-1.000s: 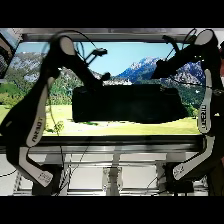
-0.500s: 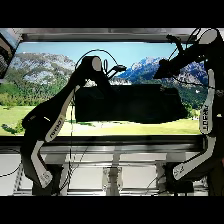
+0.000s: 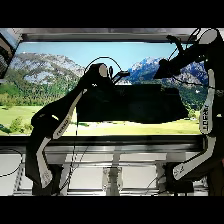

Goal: Fold the clothes and pants, and hang the long-sleeved shirts on hangers.

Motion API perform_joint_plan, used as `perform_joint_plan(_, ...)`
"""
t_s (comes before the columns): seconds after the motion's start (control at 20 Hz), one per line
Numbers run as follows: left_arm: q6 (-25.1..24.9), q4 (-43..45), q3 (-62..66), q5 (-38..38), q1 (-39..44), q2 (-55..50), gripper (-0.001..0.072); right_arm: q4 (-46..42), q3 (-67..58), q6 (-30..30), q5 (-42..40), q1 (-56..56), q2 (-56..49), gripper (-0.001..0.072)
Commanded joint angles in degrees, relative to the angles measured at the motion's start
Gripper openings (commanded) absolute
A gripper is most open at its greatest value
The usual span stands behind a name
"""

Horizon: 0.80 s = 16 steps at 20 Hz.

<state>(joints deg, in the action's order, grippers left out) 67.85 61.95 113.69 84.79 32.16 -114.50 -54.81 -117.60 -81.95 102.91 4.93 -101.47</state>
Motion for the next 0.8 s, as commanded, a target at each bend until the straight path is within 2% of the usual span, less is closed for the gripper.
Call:
perform_joint_plan(0.0, 0.50, -1.22, 0.02, 4.31, 0.00, -0.59, 0.0539, -0.02, 0.00, -0.07, -0.07, 0.02, 0.04, 0.0012)
perform_joint_plan(0.35, 0.33, -6.91, 0.39, 6.73, -2.62, 1.60, 0.0534, 0.09, 0.00, -0.07, 1.18, 0.02, 0.04, 0.0012)
perform_joint_plan(0.45, 0.50, -6.91, 0.39, 6.75, -7.06, 5.07, 0.0453, -0.11, 0.00, -0.04, 2.21, 0.02, 0.07, 0.0012)
perform_joint_plan(0.6, 1.29, -6.93, 0.33, 6.84, -17.27, 11.52, 0.0452, -1.09, 0.00, 0.09, 1.60, 0.02, 0.15, 0.0012)
perform_joint_plan(0.75, 4.33, -6.97, 0.31, 9.35, -28.28, 14.34, 0.0453, -1.11, 0.00, 0.13, 1.01, 0.02, 0.15, 0.0012)
